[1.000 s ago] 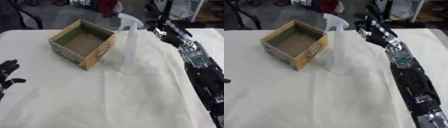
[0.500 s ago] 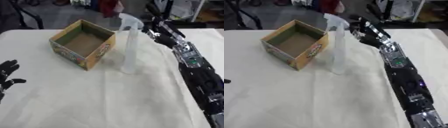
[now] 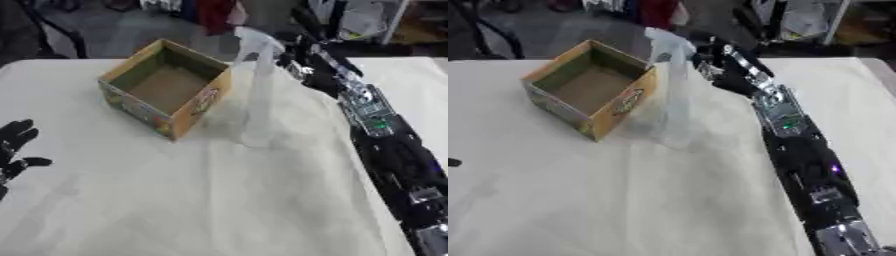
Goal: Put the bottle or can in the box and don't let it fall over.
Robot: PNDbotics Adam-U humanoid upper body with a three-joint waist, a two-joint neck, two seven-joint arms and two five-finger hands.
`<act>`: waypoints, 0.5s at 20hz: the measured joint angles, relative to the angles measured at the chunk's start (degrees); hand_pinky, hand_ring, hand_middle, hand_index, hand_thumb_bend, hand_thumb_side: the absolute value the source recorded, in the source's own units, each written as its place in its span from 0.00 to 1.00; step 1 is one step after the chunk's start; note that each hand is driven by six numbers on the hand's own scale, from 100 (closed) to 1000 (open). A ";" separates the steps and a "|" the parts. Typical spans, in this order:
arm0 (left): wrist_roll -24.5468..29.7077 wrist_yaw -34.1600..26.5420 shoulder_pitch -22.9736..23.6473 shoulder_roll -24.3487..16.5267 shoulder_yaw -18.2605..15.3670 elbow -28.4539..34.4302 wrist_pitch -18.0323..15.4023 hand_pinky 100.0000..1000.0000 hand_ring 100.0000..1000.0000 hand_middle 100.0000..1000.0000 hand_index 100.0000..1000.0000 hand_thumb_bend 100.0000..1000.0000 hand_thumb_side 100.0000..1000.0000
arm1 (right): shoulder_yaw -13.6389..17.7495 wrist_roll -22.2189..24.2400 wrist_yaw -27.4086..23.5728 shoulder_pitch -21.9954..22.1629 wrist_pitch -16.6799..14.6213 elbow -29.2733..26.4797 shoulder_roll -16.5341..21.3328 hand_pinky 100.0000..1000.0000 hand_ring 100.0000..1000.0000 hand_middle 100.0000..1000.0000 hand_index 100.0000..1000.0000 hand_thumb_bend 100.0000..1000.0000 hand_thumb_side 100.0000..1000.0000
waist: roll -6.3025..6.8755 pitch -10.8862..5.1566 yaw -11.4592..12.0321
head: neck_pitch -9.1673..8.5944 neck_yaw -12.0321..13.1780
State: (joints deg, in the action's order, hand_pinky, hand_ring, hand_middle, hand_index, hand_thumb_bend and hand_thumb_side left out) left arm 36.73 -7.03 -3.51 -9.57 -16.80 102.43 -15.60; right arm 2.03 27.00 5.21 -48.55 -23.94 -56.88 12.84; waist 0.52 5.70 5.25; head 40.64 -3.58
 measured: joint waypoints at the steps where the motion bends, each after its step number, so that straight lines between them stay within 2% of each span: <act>1: 0.01 -0.01 -0.01 0.00 0.00 0.00 0.00 0.70 1.00 0.96 1.00 0.41 1.00 | -0.02 0.05 -0.02 0.00 0.02 -0.05 0.00 0.78 0.89 0.94 0.96 0.00 0.48 | 0.00 0.00 0.00 | 0.00 0.00; 10: 0.04 -0.15 -0.02 0.00 -0.03 0.00 0.00 0.70 1.00 0.96 1.00 0.41 1.00 | -0.69 0.99 -0.48 0.01 -0.25 -1.05 -0.09 0.78 0.89 0.94 0.96 0.00 0.48 | 0.00 0.00 -0.01 | 0.00 0.01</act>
State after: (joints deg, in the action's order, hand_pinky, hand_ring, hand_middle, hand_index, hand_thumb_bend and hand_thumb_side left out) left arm 36.77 -7.18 -3.53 -9.57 -16.83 102.42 -15.61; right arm 1.34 27.99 4.72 -48.54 -24.19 -57.92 12.74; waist 0.52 5.70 5.24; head 40.64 -3.57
